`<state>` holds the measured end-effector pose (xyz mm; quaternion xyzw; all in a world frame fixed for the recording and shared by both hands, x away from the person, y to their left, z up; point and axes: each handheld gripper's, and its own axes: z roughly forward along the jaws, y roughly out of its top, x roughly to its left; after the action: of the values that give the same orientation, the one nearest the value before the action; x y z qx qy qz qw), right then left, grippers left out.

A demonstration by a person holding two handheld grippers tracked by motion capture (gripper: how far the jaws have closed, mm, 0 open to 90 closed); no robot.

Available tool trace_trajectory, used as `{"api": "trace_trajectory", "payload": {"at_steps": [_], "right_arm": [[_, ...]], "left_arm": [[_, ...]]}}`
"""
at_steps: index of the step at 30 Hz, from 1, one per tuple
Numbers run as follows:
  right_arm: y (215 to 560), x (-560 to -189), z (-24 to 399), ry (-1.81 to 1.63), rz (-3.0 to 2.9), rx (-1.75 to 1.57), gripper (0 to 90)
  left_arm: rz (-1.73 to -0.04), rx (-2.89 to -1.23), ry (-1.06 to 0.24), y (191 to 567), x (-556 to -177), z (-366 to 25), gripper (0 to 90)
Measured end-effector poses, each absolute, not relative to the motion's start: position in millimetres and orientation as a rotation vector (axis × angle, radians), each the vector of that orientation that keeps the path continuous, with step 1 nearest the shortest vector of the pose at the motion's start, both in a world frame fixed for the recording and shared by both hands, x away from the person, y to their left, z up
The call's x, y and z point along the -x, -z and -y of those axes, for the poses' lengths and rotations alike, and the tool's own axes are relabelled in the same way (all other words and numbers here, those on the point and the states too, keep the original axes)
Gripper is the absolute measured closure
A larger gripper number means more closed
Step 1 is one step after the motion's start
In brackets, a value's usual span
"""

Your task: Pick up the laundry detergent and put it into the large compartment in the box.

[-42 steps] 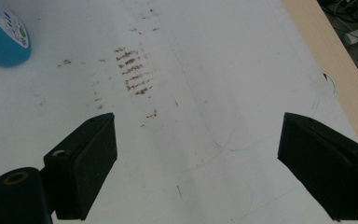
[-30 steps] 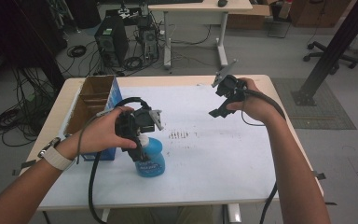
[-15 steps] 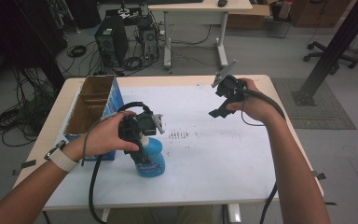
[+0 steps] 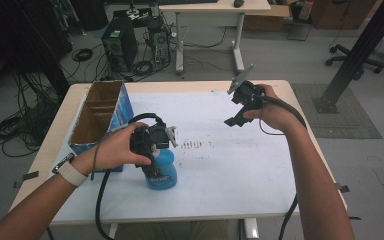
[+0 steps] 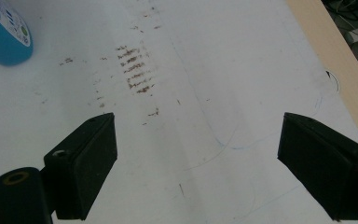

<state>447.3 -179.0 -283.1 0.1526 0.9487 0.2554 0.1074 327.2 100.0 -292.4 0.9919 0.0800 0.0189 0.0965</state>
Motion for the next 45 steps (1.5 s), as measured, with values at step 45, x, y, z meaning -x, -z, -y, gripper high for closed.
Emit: {"api": "trace_trajectory", "payload": {"at_steps": [45], "right_arm": [[280.9, -445.7, 179.6, -0.758, -2.789, -0.445, 12.0]], "left_arm": [[-0.233, -3.0, -0.075, 294.3, -323.4, -98.7, 37.7]]}}
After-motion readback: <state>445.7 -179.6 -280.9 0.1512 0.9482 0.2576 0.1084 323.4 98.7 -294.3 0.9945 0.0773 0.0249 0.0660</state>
